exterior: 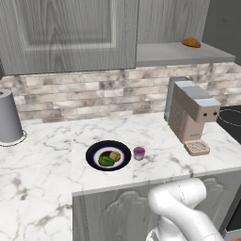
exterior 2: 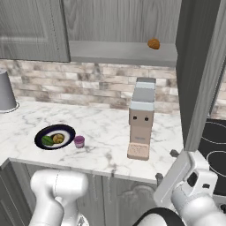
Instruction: Pick the avocado and bread from the counter and place them on the plate. Then pick the jam from the cabinet and place it next to the plate. Lastly close the cabinet door.
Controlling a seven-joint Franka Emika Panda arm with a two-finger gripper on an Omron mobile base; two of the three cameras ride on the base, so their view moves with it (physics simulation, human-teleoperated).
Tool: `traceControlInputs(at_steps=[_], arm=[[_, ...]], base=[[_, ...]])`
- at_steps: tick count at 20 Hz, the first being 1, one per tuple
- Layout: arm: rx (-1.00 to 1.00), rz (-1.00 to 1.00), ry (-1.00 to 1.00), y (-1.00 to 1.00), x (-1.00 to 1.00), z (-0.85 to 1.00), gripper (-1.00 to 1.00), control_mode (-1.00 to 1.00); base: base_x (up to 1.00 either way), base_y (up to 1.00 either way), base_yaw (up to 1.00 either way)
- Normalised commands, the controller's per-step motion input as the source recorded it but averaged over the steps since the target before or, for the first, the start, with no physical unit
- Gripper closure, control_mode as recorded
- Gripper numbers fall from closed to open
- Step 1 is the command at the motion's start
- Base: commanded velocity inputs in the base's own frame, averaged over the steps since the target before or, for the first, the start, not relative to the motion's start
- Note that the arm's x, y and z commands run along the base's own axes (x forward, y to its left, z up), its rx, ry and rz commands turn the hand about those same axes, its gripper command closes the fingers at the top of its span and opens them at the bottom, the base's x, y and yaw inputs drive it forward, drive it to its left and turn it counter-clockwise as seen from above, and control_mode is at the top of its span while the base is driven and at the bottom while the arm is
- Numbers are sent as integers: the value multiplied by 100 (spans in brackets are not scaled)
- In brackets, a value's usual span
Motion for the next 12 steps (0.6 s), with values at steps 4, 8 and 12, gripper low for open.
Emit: traceControlInputs(at_steps=[4, 8, 12], arm=[[16, 0, 11, -37, 9, -41, -100, -100], [19, 0, 6, -39, 14, -32, -100, -100], [17, 0, 0, -23, 30, 5, -100, -100]], base=[[0, 0, 0], [0, 0, 0], [0, 0, 0]])
